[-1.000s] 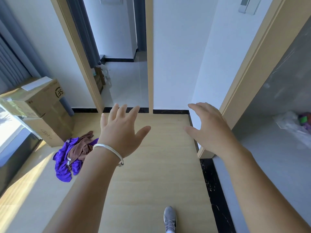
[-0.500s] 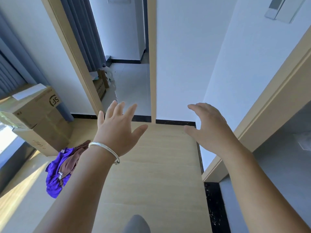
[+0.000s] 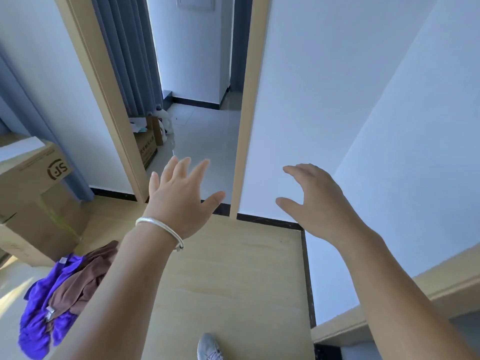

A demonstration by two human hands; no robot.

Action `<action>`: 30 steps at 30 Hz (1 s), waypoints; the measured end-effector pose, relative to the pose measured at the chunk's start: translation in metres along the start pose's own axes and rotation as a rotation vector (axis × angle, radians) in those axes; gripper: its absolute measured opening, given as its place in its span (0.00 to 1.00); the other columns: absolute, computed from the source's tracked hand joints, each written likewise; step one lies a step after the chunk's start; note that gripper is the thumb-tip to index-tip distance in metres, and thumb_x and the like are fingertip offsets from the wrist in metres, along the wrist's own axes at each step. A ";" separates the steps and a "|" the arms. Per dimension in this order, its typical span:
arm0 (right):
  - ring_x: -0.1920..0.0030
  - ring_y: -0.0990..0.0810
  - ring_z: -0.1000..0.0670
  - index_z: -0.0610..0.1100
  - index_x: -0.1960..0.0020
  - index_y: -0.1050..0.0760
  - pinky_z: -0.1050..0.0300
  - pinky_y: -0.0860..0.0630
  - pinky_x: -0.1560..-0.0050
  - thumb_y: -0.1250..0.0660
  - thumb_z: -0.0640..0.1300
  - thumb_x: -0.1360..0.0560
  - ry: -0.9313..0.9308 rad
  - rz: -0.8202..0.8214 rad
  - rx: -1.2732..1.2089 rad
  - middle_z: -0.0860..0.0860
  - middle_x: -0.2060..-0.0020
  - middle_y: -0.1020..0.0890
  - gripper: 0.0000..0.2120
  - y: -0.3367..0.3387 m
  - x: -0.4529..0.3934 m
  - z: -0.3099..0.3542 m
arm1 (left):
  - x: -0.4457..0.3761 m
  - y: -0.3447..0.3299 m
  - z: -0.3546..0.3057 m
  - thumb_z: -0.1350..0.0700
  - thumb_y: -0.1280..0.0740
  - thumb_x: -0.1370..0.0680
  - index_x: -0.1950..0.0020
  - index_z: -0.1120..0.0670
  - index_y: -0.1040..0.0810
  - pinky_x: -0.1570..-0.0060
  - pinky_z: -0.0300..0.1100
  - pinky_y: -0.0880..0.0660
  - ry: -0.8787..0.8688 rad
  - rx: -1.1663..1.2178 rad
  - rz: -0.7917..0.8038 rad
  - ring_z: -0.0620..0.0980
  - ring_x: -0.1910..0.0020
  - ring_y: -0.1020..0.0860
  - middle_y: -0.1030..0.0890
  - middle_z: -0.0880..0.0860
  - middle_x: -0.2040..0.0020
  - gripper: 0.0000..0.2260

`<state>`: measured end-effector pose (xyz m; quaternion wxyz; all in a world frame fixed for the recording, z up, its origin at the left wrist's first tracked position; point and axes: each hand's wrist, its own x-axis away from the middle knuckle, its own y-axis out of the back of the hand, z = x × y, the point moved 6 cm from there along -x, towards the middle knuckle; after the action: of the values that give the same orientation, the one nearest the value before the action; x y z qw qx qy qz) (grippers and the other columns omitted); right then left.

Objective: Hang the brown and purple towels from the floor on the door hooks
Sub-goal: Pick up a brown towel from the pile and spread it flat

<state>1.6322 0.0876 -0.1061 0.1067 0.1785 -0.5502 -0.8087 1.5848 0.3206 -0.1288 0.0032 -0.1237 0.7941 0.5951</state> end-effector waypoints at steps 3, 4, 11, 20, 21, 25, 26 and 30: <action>0.27 0.42 0.53 0.51 0.26 0.38 0.51 0.42 0.27 0.34 0.54 0.24 0.036 0.011 0.015 0.53 0.29 0.35 0.29 -0.009 -0.059 0.014 | -0.048 0.001 0.027 0.34 0.46 0.23 0.22 0.43 0.50 0.25 0.59 0.54 0.031 0.014 -0.010 0.51 0.22 0.57 0.47 0.51 0.21 0.32; 0.27 0.42 0.53 0.51 0.26 0.38 0.51 0.42 0.27 0.34 0.54 0.24 0.049 0.009 0.017 0.53 0.29 0.34 0.29 -0.013 -0.077 0.019 | -0.062 0.002 0.036 0.33 0.47 0.23 0.22 0.42 0.50 0.25 0.59 0.54 0.039 0.011 -0.016 0.51 0.22 0.56 0.47 0.51 0.21 0.32; 0.27 0.42 0.53 0.51 0.26 0.38 0.52 0.42 0.27 0.34 0.53 0.24 0.169 0.080 -0.012 0.54 0.29 0.34 0.29 -0.061 -0.173 0.067 | -0.113 0.008 0.109 0.33 0.47 0.23 0.22 0.43 0.50 0.26 0.58 0.54 0.160 -0.013 -0.056 0.52 0.22 0.55 0.46 0.50 0.22 0.32; 0.27 0.41 0.52 0.51 0.26 0.37 0.52 0.41 0.28 0.35 0.53 0.25 0.442 0.241 -0.097 0.54 0.29 0.34 0.29 -0.148 -0.274 0.173 | -0.113 0.013 0.228 0.35 0.43 0.23 0.23 0.42 0.48 0.26 0.58 0.54 0.523 -0.007 -0.092 0.51 0.22 0.56 0.46 0.50 0.22 0.31; 0.28 0.40 0.52 0.51 0.26 0.37 0.53 0.41 0.28 0.34 0.53 0.25 0.479 0.259 -0.111 0.54 0.30 0.34 0.28 -0.157 -0.285 0.186 | -0.112 0.014 0.240 0.35 0.43 0.23 0.23 0.41 0.48 0.25 0.58 0.54 0.567 -0.019 -0.097 0.51 0.22 0.56 0.46 0.50 0.22 0.31; 0.28 0.41 0.52 0.51 0.26 0.37 0.51 0.41 0.28 0.35 0.53 0.24 0.657 0.349 -0.145 0.55 0.30 0.34 0.28 -0.196 -0.330 0.239 | -0.112 0.021 0.284 0.35 0.45 0.23 0.22 0.43 0.48 0.25 0.57 0.53 0.750 -0.082 -0.134 0.52 0.22 0.55 0.45 0.51 0.22 0.31; 0.27 0.41 0.53 0.52 0.26 0.38 0.49 0.40 0.28 0.35 0.53 0.24 0.697 0.368 -0.147 0.55 0.30 0.34 0.28 -0.205 -0.342 0.252 | -0.113 0.024 0.293 0.35 0.45 0.23 0.23 0.43 0.47 0.25 0.57 0.53 0.793 -0.093 -0.147 0.52 0.22 0.54 0.45 0.51 0.22 0.31; 0.28 0.41 0.53 0.51 0.26 0.39 0.48 0.39 0.28 0.34 0.53 0.24 0.823 0.426 -0.178 0.54 0.30 0.34 0.29 -0.233 -0.385 0.294 | -0.116 0.031 0.323 0.35 0.44 0.23 0.23 0.43 0.47 0.25 0.58 0.53 0.948 -0.118 -0.175 0.51 0.22 0.54 0.45 0.50 0.22 0.31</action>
<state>1.8705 0.5666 -0.1589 0.4945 0.3574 -0.4152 -0.6748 1.6453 0.6572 -0.1757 -0.3159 -0.4473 0.6597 0.5148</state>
